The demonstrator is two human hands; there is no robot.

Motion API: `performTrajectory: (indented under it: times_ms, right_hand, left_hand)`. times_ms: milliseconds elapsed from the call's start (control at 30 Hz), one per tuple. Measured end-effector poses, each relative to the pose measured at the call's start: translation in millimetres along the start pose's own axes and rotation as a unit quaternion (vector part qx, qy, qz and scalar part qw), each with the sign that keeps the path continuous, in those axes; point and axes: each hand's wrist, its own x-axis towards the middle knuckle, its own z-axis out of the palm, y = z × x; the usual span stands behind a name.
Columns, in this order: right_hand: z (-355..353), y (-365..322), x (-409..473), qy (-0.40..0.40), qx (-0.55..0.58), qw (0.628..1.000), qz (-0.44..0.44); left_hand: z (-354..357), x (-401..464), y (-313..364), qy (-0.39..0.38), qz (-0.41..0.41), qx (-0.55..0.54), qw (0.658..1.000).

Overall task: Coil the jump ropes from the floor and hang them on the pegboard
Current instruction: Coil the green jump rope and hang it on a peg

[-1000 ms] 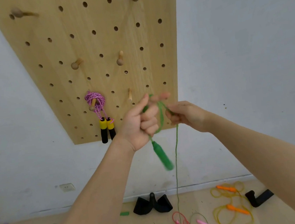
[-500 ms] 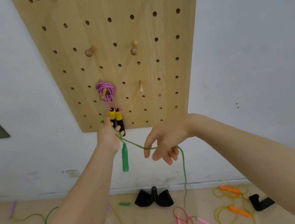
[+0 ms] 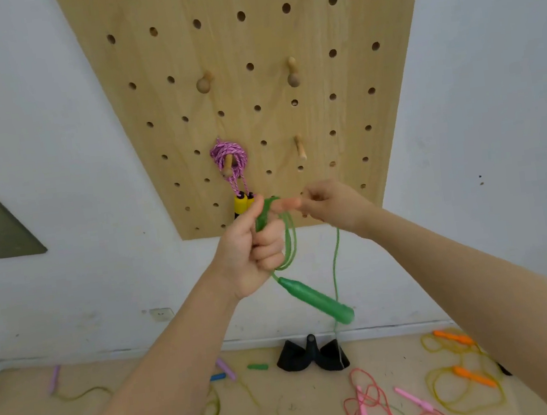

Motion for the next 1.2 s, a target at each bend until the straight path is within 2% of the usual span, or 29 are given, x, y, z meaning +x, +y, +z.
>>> performTrajectory:
  times_ms: [67, 167, 200, 267, 333, 400, 467, 533, 600, 667, 733, 800, 867, 933, 1033, 1133, 1200]
  right_hand:
    - [17.3, 8.8, -2.1, -0.048, -0.036, 0.998, 0.036]
    - [39.9, 12.6, -12.0, -0.210, -0.036, 0.973, 0.091]
    - [45.5, 7.9, -14.8, -0.264, -0.072, 0.957, 0.093]
    - [54.8, -8.7, -17.5, -0.336, -0.182, 0.922, 0.066]
    - [60.2, -32.9, -17.6, -0.359, -0.232, 0.904, 0.023]
    - [56.7, -53.7, -15.3, -0.338, -0.232, 0.912, -0.019]
    - [45.0, -66.1, -11.9, -0.299, -0.191, 0.934, -0.042]
    - [31.8, -70.9, -10.1, -0.245, -0.109, 0.962, -0.048]
    - [23.1, -71.6, -10.9, -0.145, -0.001, 0.988, -0.061]
    - [19.5, -70.0, -10.2, -0.044, 0.125, 0.987, -0.086]
    - [19.0, -67.9, -5.4, 0.036, 0.183, 0.978, -0.096]
    - [20.7, -59.2, 3.6, 0.123, 0.167, 0.976, -0.072]
    - [24.0, -43.2, 10.5, 0.149, 0.111, 0.982, -0.028]
    - [30.3, -29.7, 10.1, 0.109, 0.049, 0.993, 0.024]
    - [44.3, -13.5, -0.3, -0.005, 0.002, 0.995, 0.104]
    - [58.6, 1.5, -15.3, -0.210, -0.057, 0.962, 0.166]
    - [60.9, 1.2, -23.2, -0.306, -0.099, 0.932, 0.166]
  left_hand:
    - [-11.0, -4.2, 11.5, 0.011, 0.051, -0.025, 0.998]
    - [-32.3, -3.7, 24.9, 0.083, 0.109, -0.024, 0.990]
    - [-42.0, -2.5, 25.6, 0.108, 0.113, -0.016, 0.988]
    - [-60.9, -1.2, 20.9, 0.135, 0.095, 0.026, 0.986]
    - [-80.0, -0.4, 10.3, 0.150, 0.040, 0.147, 0.977]
    - [-94.3, -0.7, 0.8, 0.180, -0.018, 0.250, 0.951]
    - [-104.1, -0.6, -4.5, 0.196, -0.042, 0.286, 0.937]
    - [-108.6, -1.1, -3.9, 0.194, -0.051, 0.326, 0.924]
    - [-105.9, -1.3, 1.2, 0.164, -0.045, 0.336, 0.926]
    - [-91.1, -2.9, 8.3, 0.108, -0.038, 0.295, 0.949]
    - [-74.4, -5.5, 12.3, 0.045, -0.041, 0.239, 0.969]
    - [-60.8, -8.2, 11.0, -0.030, -0.033, 0.174, 0.984]
    - [-51.1, -8.4, 11.0, -0.086, -0.019, 0.092, 0.992]
    - [-43.9, -7.2, 14.5, -0.088, -0.009, 0.018, 0.996]
    - [-43.4, -0.5, 22.0, -0.020, 0.022, -0.046, 0.999]
    - [-57.4, 14.5, 25.7, 0.116, 0.074, 0.002, 0.991]
    - [-73.7, 23.0, 23.3, 0.217, 0.072, 0.076, 0.971]
